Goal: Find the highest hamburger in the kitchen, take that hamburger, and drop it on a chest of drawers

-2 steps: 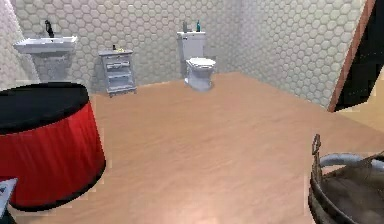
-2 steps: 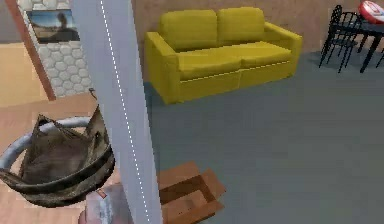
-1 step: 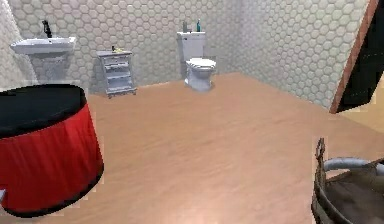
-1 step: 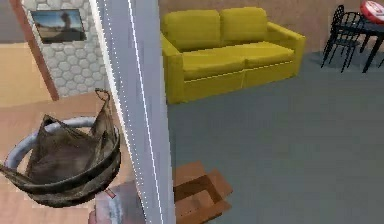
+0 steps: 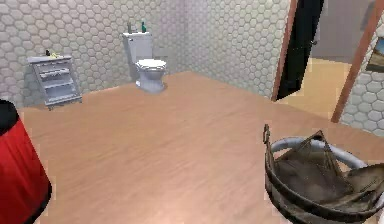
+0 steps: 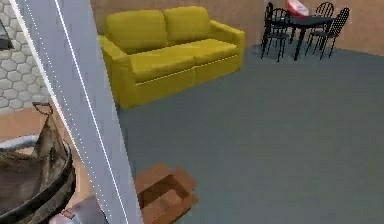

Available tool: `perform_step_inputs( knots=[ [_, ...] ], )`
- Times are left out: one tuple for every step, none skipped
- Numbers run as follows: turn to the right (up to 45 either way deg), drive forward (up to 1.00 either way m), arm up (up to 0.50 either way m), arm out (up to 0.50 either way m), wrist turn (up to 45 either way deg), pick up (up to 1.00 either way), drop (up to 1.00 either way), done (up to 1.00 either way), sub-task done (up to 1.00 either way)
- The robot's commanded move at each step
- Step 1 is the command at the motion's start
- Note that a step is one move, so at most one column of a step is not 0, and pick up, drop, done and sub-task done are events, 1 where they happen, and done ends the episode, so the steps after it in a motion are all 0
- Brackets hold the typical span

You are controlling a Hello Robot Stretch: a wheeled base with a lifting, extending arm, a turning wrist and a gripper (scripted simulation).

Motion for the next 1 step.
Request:
perform_step_inputs(
  knots=[
    [3.0, 0.00, 0.00, 0.00, 0.0, 0.00, 0.00, 0.00, 0.00]
  ],
)
